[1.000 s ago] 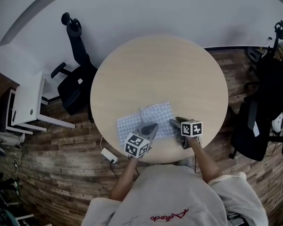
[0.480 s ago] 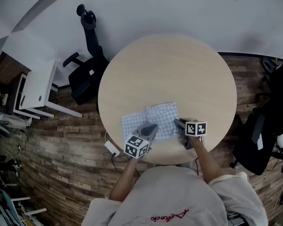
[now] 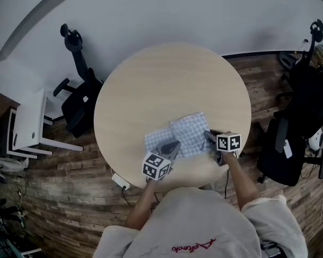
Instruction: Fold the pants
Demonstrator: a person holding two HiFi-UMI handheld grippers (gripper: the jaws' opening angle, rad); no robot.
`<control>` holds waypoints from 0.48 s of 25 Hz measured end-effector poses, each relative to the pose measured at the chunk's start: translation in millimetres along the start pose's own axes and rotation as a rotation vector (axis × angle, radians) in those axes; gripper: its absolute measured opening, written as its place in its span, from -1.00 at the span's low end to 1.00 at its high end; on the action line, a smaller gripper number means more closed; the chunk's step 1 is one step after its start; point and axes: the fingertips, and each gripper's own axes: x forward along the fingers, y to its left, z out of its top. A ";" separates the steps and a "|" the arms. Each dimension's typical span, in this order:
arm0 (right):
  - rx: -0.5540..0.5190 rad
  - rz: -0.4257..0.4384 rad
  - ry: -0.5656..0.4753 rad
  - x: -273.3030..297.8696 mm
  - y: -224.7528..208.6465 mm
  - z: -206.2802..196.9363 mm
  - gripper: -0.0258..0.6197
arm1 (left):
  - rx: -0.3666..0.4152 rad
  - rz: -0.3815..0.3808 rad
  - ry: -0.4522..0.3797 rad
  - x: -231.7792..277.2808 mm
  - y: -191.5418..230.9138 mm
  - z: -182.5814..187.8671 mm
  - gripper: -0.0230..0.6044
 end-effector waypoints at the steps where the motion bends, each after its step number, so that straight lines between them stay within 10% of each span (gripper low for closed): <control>1: -0.007 -0.004 -0.006 -3.7 -0.6 3.4 -0.66 | 0.006 -0.010 0.000 3.2 -2.4 1.5 -0.82; 12: -0.078 0.077 -0.059 -11.6 104.3 20.9 -0.66 | 0.001 -0.019 -0.029 -34.6 23.9 -10.7 -0.82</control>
